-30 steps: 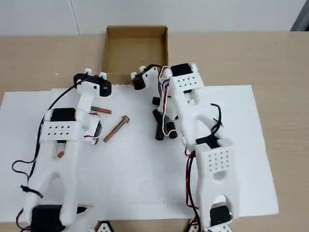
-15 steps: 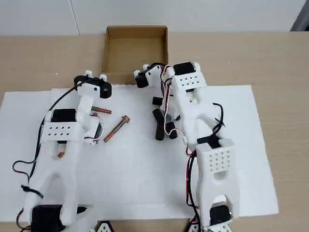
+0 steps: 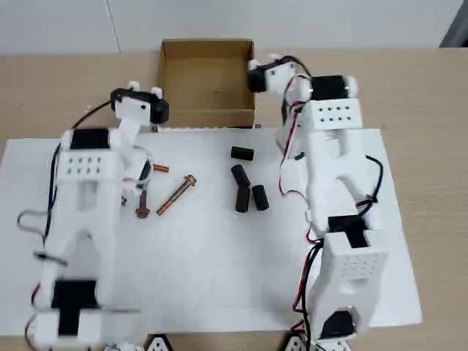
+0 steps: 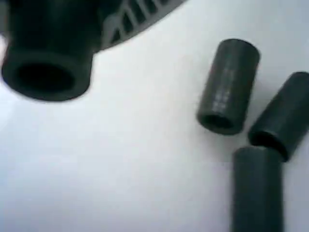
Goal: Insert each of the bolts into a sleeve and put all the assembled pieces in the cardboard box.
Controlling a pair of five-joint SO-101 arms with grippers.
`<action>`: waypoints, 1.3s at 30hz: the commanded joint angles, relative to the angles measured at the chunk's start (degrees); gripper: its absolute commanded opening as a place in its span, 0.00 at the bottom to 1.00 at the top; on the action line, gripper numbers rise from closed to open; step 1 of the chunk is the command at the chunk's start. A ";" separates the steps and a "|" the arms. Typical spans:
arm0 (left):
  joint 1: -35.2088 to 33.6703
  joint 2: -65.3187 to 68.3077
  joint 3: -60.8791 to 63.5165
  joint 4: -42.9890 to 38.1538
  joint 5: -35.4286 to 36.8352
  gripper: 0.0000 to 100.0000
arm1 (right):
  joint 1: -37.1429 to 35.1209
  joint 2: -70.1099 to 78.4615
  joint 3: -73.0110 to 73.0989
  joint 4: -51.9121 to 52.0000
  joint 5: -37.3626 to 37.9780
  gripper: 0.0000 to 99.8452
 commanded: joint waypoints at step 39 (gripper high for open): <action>14.42 32.00 -33.98 12.13 -9.58 0.09 | 9.45 -3.82 6.59 -1.63 -4.92 0.01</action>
